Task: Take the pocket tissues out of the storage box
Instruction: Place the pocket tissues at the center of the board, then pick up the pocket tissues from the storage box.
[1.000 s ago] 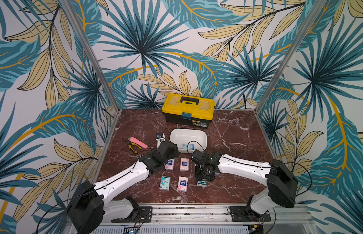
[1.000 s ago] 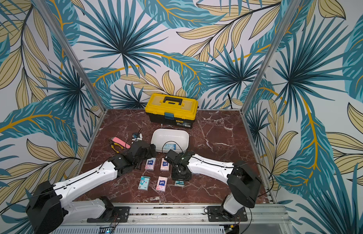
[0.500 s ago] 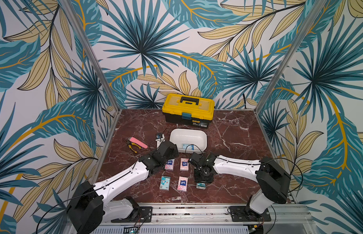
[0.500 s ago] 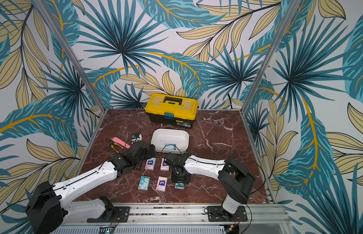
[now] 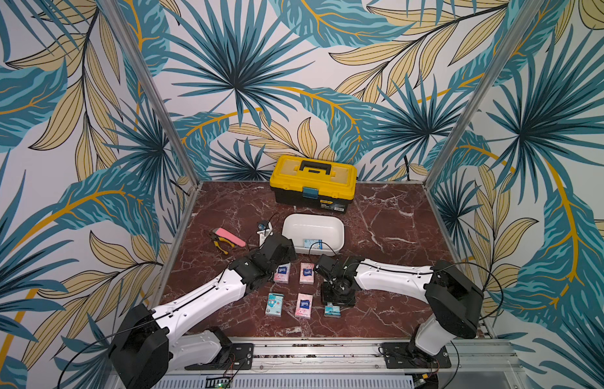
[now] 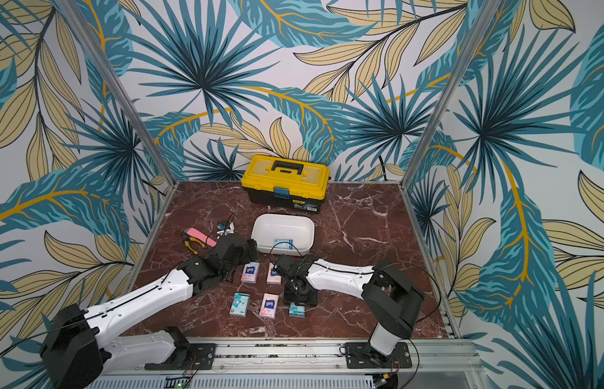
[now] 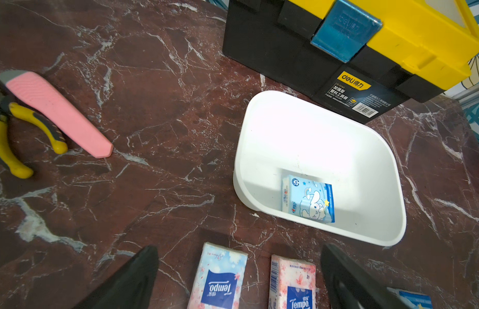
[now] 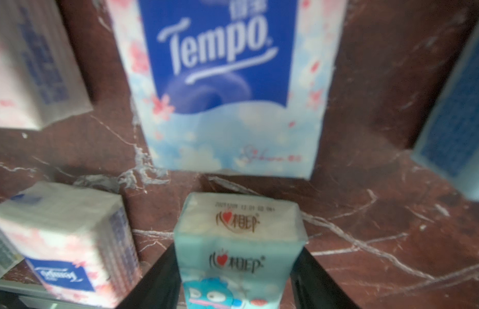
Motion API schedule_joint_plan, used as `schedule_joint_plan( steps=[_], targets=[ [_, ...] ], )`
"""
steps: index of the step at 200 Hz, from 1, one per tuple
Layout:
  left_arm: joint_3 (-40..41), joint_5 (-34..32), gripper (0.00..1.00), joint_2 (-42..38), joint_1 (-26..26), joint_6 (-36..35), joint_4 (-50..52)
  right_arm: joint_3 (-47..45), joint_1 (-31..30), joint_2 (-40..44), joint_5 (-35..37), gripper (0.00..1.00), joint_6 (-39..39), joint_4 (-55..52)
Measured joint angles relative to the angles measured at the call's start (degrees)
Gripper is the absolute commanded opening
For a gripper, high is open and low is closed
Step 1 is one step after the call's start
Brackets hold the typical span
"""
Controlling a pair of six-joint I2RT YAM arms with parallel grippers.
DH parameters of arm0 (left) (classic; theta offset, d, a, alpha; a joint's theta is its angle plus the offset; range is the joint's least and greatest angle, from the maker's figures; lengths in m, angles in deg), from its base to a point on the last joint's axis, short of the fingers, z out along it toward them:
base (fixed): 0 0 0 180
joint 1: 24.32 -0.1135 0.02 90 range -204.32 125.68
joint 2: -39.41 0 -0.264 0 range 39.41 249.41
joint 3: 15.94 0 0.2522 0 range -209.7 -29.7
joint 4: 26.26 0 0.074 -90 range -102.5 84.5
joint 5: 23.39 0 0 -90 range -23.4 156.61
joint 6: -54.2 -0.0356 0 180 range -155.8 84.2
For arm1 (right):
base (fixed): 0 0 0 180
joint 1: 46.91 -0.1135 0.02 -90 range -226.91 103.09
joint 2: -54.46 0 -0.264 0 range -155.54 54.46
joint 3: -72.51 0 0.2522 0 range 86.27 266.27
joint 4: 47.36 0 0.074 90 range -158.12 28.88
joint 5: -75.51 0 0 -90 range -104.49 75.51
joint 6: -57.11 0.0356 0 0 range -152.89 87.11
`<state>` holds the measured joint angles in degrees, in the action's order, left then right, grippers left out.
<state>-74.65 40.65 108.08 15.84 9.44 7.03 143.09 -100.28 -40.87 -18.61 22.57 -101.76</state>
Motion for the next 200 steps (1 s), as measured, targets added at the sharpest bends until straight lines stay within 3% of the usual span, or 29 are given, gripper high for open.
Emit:
schedule_joint_plan(
  steps=[56,116,148,200],
  targets=[
    [0.02,-1.38,1.0,-1.99,-0.9,-1.99,-1.18,7.06,0.7,3.61,1.99,0.77,-4.44,-4.74],
    [3.08,-4.17,1.0,-7.43,-0.92,-4.94,-7.98,20.92,9.42,3.93,2.54,0.72,-19.63,-8.7],
    [5.57,-5.29,1.0,-8.7,-1.01,-6.69,-10.25,28.89,15.96,-1.95,0.98,0.72,-28.68,-9.53],
    [8.92,-6.36,1.0,-10.95,-1.11,-7.82,-13.33,41.48,21.2,-16.13,-3.45,0.72,-41.33,-10.34]
  ],
)
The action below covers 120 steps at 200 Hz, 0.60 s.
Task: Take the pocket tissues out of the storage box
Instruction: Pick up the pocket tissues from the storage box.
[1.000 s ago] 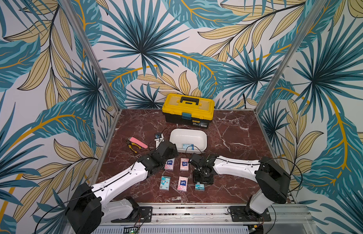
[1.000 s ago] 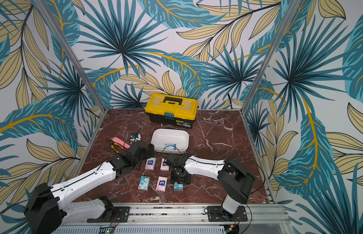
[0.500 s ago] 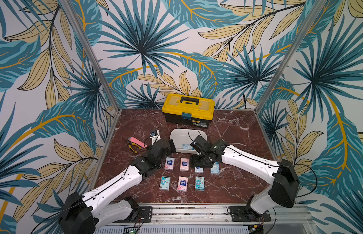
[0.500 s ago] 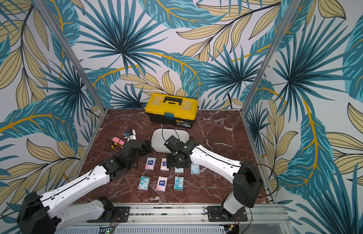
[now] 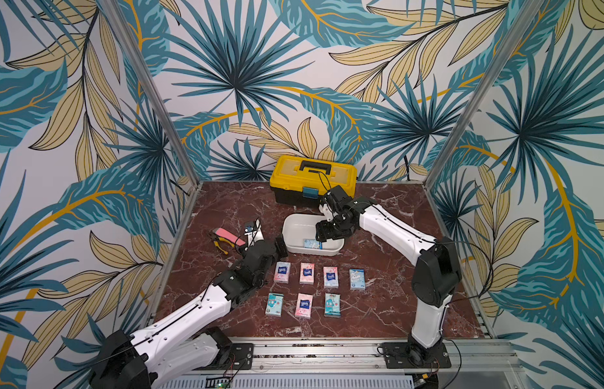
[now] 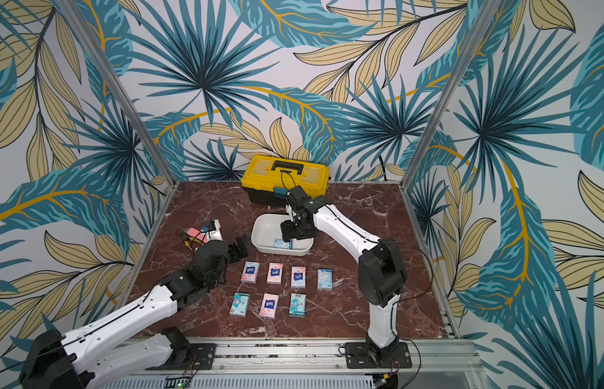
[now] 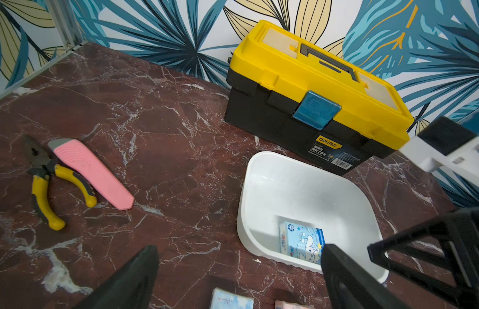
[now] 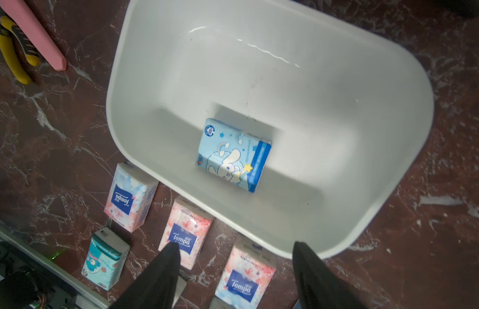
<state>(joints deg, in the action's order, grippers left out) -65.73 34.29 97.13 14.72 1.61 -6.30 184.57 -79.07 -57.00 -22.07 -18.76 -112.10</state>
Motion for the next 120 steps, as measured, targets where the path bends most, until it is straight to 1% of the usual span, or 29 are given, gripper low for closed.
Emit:
schedule_joint_plan(
  steps=[27,48,88,120],
  targets=[
    [1.14,-0.94,1.0,-0.7,-0.15,0.07,0.02,4.15,0.81,-5.42,-1.92,0.74,-4.31,0.02],
    [1.14,-1.38,1.0,-0.9,-0.15,0.13,0.02,5.25,0.96,-7.93,-2.99,0.76,-6.54,-0.09],
    [1.14,-1.99,1.0,-0.94,-0.26,0.74,0.02,5.57,1.44,-11.08,-3.63,0.81,-8.96,-0.37],
    [1.14,-2.14,1.0,-0.96,-0.26,1.25,0.04,6.25,2.05,-13.22,-3.72,0.81,-9.97,-0.57]
  ],
)
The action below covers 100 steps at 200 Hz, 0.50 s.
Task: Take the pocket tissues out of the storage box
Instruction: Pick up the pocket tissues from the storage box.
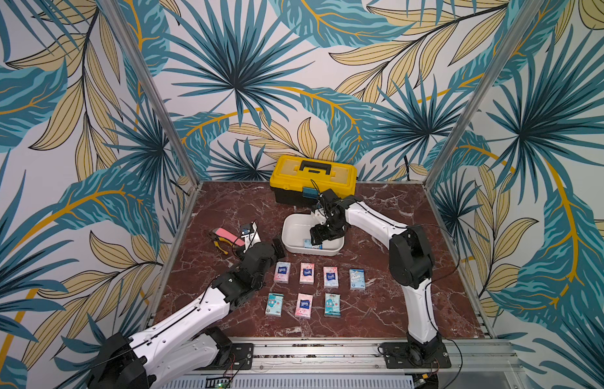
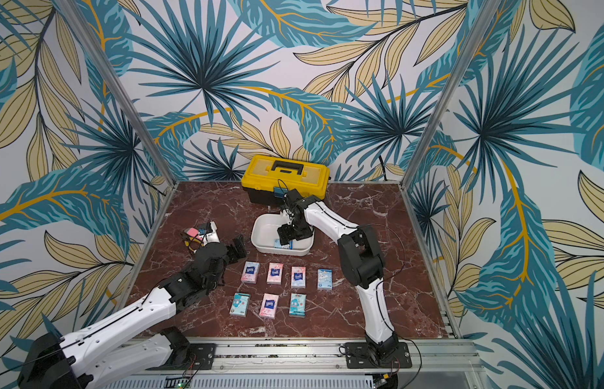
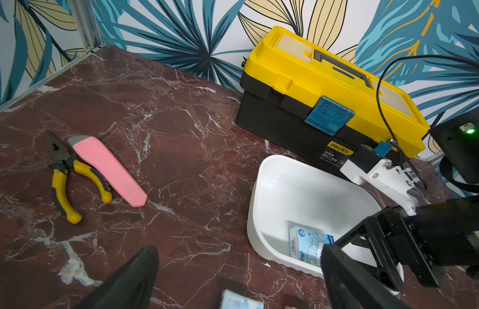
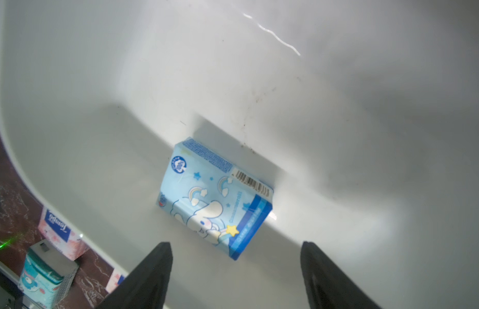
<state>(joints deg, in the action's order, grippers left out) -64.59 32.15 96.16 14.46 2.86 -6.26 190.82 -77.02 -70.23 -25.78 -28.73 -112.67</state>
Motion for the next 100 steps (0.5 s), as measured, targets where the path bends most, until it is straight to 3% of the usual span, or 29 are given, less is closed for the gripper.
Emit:
schedule_joint_plan(
  steps=[63,100],
  targets=[
    [0.24,-0.28,1.0,-0.22,-0.02,1.05,0.15,1.57,0.22,-3.1,-0.9,0.79,-1.25,-0.52],
    [0.26,-0.5,1.0,-0.22,-0.02,1.25,0.22,4.0,0.22,-5.79,2.32,0.76,-1.01,-1.03]
  ],
)
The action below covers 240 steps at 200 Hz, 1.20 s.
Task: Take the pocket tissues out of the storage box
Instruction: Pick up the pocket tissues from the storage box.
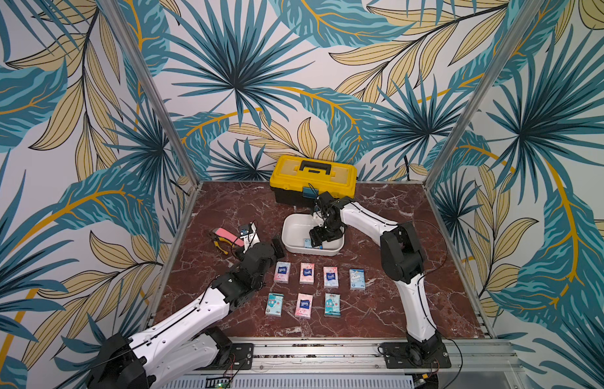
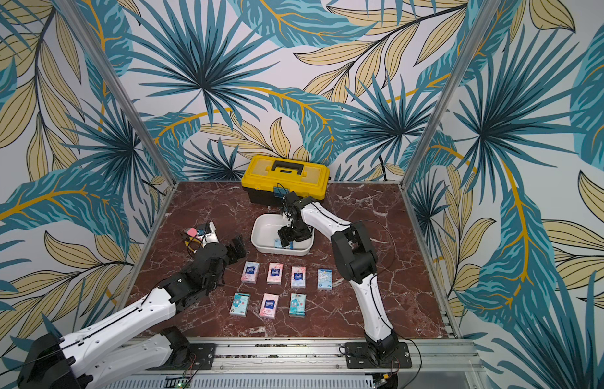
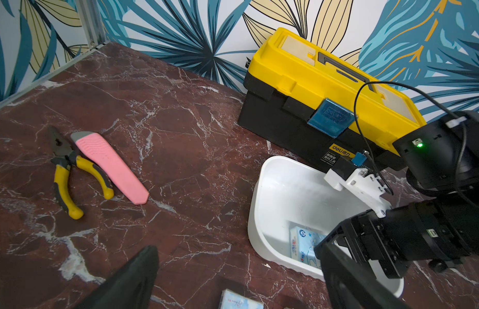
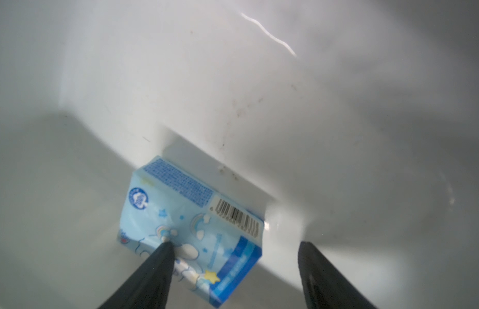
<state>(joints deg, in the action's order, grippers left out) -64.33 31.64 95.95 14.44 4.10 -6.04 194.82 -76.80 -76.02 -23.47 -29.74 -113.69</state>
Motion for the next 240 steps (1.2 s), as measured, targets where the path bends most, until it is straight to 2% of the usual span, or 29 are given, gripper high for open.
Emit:
schedule_joint_plan(
  steps=[69,98,130,153,169,191,201,240],
  targets=[
    [0.0,0.0,1.0,-0.09,-0.04,0.44,0.5,3.54,0.35,-0.28,11.8,0.76,4.76,0.04],
    [0.39,-0.02,1.0,-0.7,-0.09,0.59,0.68,3.54,0.5,-0.24,12.37,0.76,4.52,0.15],
    [0.66,-0.22,1.0,-1.84,-0.13,0.66,1.07,3.54,0.48,0.63,11.17,0.8,1.7,0.22],
    [0.87,-0.66,1.0,-2.89,-0.13,0.68,1.33,3.48,0.48,2.16,10.21,0.81,2.82,0.22],
    [1.16,-0.98,1.0,-3.45,-0.13,0.87,1.7,3.15,0.48,3.78,10.21,0.82,6.71,0.37],
    [1.51,-1.31,1.0,-3.93,-0.13,1.09,2.08,0.7,0.31,6.97,9.88,0.82,15.93,1.25],
    [1.57,-1.49,1.0,-3.98,-0.13,1.09,2.19,-0.17,0.13,7.96,9.57,0.88,20.79,1.6],
    [2.47,-1.68,1.0,-4.0,-0.13,1.68,1.99,-0.42,-2.21,7.82,10.05,0.93,36.48,2.62]
  ],
)
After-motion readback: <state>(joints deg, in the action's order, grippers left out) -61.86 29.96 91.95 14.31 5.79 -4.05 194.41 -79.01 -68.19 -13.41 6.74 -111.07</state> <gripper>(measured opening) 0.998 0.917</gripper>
